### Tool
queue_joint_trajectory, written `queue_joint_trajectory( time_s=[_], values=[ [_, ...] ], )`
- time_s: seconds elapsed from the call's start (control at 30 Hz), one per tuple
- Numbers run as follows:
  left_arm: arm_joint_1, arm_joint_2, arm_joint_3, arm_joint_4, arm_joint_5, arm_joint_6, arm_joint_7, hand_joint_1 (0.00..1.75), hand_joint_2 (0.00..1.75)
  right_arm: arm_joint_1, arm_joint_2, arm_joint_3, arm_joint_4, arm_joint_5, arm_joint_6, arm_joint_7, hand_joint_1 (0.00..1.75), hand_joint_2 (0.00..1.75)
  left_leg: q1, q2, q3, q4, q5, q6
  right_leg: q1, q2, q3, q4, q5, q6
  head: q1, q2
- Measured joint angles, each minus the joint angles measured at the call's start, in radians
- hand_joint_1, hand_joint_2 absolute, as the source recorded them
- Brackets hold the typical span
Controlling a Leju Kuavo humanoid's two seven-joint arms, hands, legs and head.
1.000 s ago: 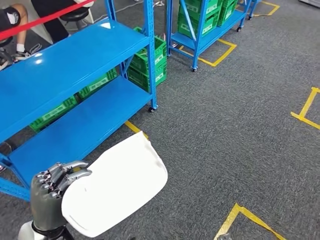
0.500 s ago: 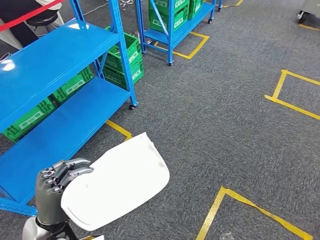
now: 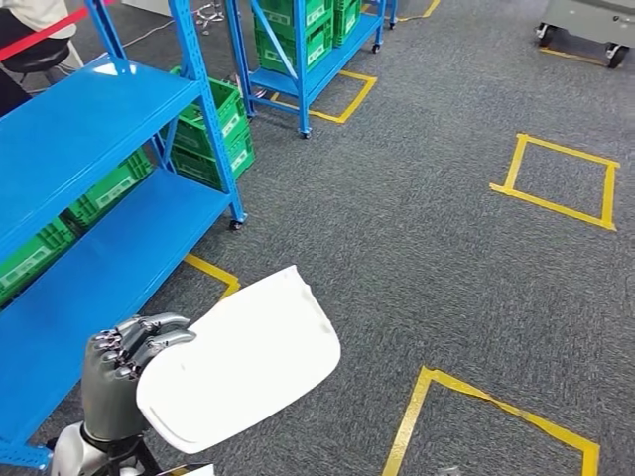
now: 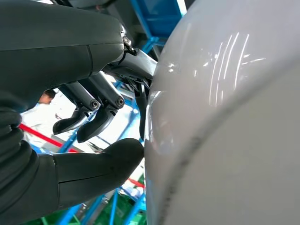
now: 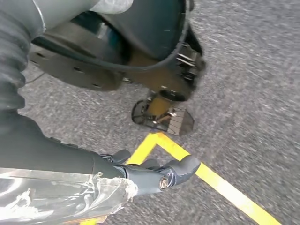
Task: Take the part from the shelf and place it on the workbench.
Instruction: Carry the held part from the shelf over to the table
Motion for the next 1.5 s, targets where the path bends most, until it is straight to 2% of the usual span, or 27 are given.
queue_joint_trajectory(
  time_s=[0.03,0.1,0.17,0.23,0.3,0.33,0.37,0.47,0.53,0.6,0.67,0.7,0.77,0.83,0.87,0.93,0.97,1.03,1.1,1.17,1.23,1.3,1.33,1.37,1.4,1.47,1.5],
  values=[
    [-0.001,0.000,0.000,0.001,0.000,0.000,0.000,1.75,1.75,-0.001,0.000,0.000,0.000,0.003,0.000,0.000,0.00,1.75,-0.003,0.006,0.004,0.001,-0.006,-0.005,0.003,-0.002,0.003,-0.008,-0.008,-0.011,0.000,0.000],
    [-0.004,0.001,-0.002,0.002,0.000,0.000,0.000,1.75,1.75,0.001,0.001,-0.001,0.000,0.007,0.000,0.000,0.00,1.75,-0.004,0.010,0.006,0.007,-0.012,-0.012,0.001,0.016,0.006,-0.009,-0.006,-0.032,-0.002,0.000],
    [-0.008,0.001,-0.003,0.003,0.000,0.000,0.000,1.75,1.75,0.002,0.001,-0.002,0.000,0.009,0.000,0.000,0.00,1.75,0.000,-0.014,-0.019,0.058,-0.025,-0.019,-0.001,0.033,0.013,-0.012,-0.009,-0.042,-0.003,0.000],
    [-0.010,0.002,-0.005,0.004,0.001,0.000,0.000,1.75,1.75,0.001,0.001,-0.003,0.000,0.010,0.000,-0.001,0.00,1.75,0.002,-0.046,-0.100,0.186,-0.066,-0.024,-0.001,0.050,0.019,-0.014,-0.013,-0.051,-0.004,0.000],
    [-0.010,0.002,-0.007,0.007,0.001,0.000,0.000,1.75,1.75,0.000,0.001,-0.003,0.000,0.013,0.000,-0.001,0.00,1.75,0.002,-0.057,-0.197,0.310,-0.110,-0.027,0.000,0.070,0.025,-0.015,-0.020,-0.057,-0.005,0.000],
    [-0.010,0.003,-0.008,0.009,0.001,0.000,0.000,1.75,1.75,0.000,0.001,-0.003,0.000,0.015,0.000,-0.001,0.00,1.75,0.002,-0.059,-0.229,0.333,-0.108,-0.026,0.000,0.081,0.030,-0.015,-0.024,-0.059,-0.005,0.000],
    [-0.011,0.003,-0.008,0.011,0.001,0.000,0.000,1.75,1.75,0.001,0.001,-0.004,0.000,0.016,0.000,-0.001,0.00,1.75,0.002,-0.060,-0.240,0.317,-0.081,-0.024,0.001,0.092,0.037,-0.015,-0.028,-0.059,-0.005,0.000],
    [-0.013,0.006,-0.008,0.016,0.001,-0.001,0.002,1.75,1.75,0.000,0.001,-0.004,0.000,0.022,0.001,-0.002,0.00,1.75,0.002,-0.090,-0.199,0.136,0.067,-0.011,0.001,0.125,0.058,-0.012,-0.043,-0.051,-0.005,0.000],
    [-0.015,0.007,-0.009,0.019,0.000,-0.001,0.003,1.75,1.75,-0.001,0.002,-0.004,0.000,0.026,0.002,-0.002,0.00,1.75,0.001,-0.117,-0.177,0.052,0.103,-0.004,0.002,0.143,0.060,-0.010,-0.050,-0.041,-0.004,0.000],
    [-0.018,0.007,-0.010,0.021,-0.001,-0.001,0.004,1.75,1.75,0.001,0.002,-0.005,0.000,0.028,0.003,-0.003,0.00,1.75,0.001,-0.113,-0.167,0.037,0.102,0.004,0.003,0.152,0.061,-0.006,-0.053,-0.030,-0.003,0.000],
    [-0.020,0.008,-0.010,0.023,-0.001,-0.001,0.006,1.75,1.75,0.004,0.003,-0.006,0.000,0.029,0.003,-0.003,0.00,1.75,0.002,-0.097,-0.152,0.033,0.105,0.013,0.006,0.125,0.055,0.020,-0.071,-0.019,0.003,0.000],
    [-0.020,0.008,-0.010,0.024,-0.002,-0.001,0.007,1.75,1.75,0.002,0.003,-0.006,0.000,0.030,0.004,-0.003,0.00,1.75,0.003,-0.088,-0.144,0.033,0.104,0.016,0.006,0.102,0.037,0.057,-0.095,-0.014,0.005,0.000],
    [-0.020,0.008,-0.010,0.026,-0.003,-0.001,0.007,1.75,1.75,-0.001,0.004,-0.006,0.000,0.032,0.004,-0.003,0.00,1.75,0.002,-0.071,-0.135,0.033,0.096,0.021,0.003,0.064,-0.031,0.185,-0.153,-0.004,0.010,0.000],
    [-0.020,0.008,-0.010,0.030,-0.003,-0.001,0.008,1.75,1.75,0.000,0.004,-0.006,0.000,0.036,0.003,-0.002,0.00,1.75,0.002,-0.055,-0.127,0.034,0.086,0.020,-0.003,0.052,-0.090,0.278,-0.181,0.002,0.010,0.000],
    [-0.020,0.008,-0.010,0.031,-0.003,-0.001,0.009,1.75,1.75,0.002,0.004,-0.006,0.000,0.038,0.002,-0.002,0.00,1.75,0.003,-0.048,-0.120,0.034,0.080,0.018,-0.006,0.050,-0.093,0.271,-0.166,0.004,0.010,0.000],
    [-0.020,0.008,-0.010,0.034,-0.004,-0.001,0.009,1.75,1.75,0.004,0.004,-0.006,0.000,0.041,0.000,-0.002,0.00,1.75,0.005,-0.033,-0.100,0.034,0.065,0.012,-0.011,0.036,-0.041,0.152,-0.089,0.008,0.010,0.000],
    [-0.020,0.008,-0.010,0.034,-0.004,-0.001,0.009,1.75,1.75,0.003,0.005,-0.006,0.000,0.042,0.000,-0.002,0.00,1.75,0.005,-0.026,-0.090,0.034,0.057,0.007,-0.010,0.024,-0.010,0.083,-0.061,0.008,0.011,0.000],
    [-0.021,0.008,-0.010,0.035,-0.004,-0.001,0.009,1.75,1.75,-0.001,0.005,-0.006,0.000,0.043,0.000,-0.002,0.00,1.75,0.002,-0.012,-0.077,0.035,0.043,-0.006,-0.006,0.005,0.027,0.005,-0.040,-0.005,0.010,0.000],
    [-0.022,0.008,-0.010,0.035,-0.004,-0.001,0.009,1.75,1.75,-0.001,0.006,-0.006,0.000,0.045,0.000,-0.002,0.00,1.75,0.002,-0.004,-0.072,0.038,0.039,-0.018,-0.004,0.013,0.030,0.001,-0.045,-0.024,0.008,0.000],
    [-0.024,0.008,-0.010,0.036,-0.004,-0.002,0.010,1.75,1.75,0.002,0.006,-0.006,0.000,0.046,0.000,-0.002,0.00,1.75,0.006,-0.016,-0.079,0.068,0.034,-0.027,-0.006,0.031,0.039,-0.002,-0.043,-0.036,0.008,0.000],
    [-0.025,0.008,-0.010,0.037,-0.004,-0.002,0.010,1.75,1.75,0.000,0.006,-0.007,0.000,0.046,0.000,-0.002,0.00,1.75,0.009,-0.041,-0.135,0.163,0.004,-0.034,-0.008,0.047,0.050,-0.003,-0.047,-0.045,0.006,0.000],
    [-0.026,0.008,-0.010,0.040,-0.004,-0.003,0.011,1.75,1.75,-0.001,0.006,-0.007,0.000,0.048,0.000,-0.002,0.00,1.75,0.009,-0.054,-0.221,0.288,-0.044,-0.037,-0.006,0.065,0.056,-0.003,-0.056,-0.053,0.004,0.000],
    [-0.026,0.008,-0.010,0.042,-0.004,-0.004,0.011,1.75,1.75,-0.001,0.006,-0.007,0.000,0.048,0.000,-0.002,0.00,1.75,0.009,-0.057,-0.255,0.324,-0.056,-0.037,-0.005,0.074,0.062,-0.003,-0.061,-0.055,0.004,0.000],
    [-0.026,0.009,-0.010,0.043,-0.004,-0.005,0.012,1.75,1.75,0.000,0.006,-0.007,0.000,0.049,0.000,-0.002,0.00,1.75,0.009,-0.059,-0.272,0.329,-0.048,-0.035,-0.004,0.084,0.069,-0.003,-0.066,-0.056,0.004,0.000],
    [-0.026,0.009,-0.010,0.044,-0.004,-0.007,0.012,1.75,1.75,0.001,0.006,-0.007,0.000,0.050,0.001,-0.002,0.00,1.75,0.008,-0.061,-0.271,0.300,-0.017,-0.033,-0.003,0.095,0.077,-0.003,-0.072,-0.055,0.004,0.000],
    [-0.027,0.010,-0.010,0.045,-0.004,-0.010,0.012,1.75,1.75,0.001,0.006,-0.008,0.000,0.052,0.002,-0.002,0.00,1.75,0.007,-0.079,-0.234,0.176,0.078,-0.024,-0.003,0.116,0.097,-0.003,-0.084,-0.052,0.004,0.000],
    [-0.029,0.010,-0.010,0.045,-0.005,-0.011,0.012,1.75,1.75,0.000,0.006,-0.008,0.000,0.052,0.003,-0.003,0.00,1.75,0.007,-0.092,-0.214,0.115,0.108,-0.020,-0.002,0.126,0.102,-0.002,-0.091,-0.049,0.004,0.000]
  ],
)
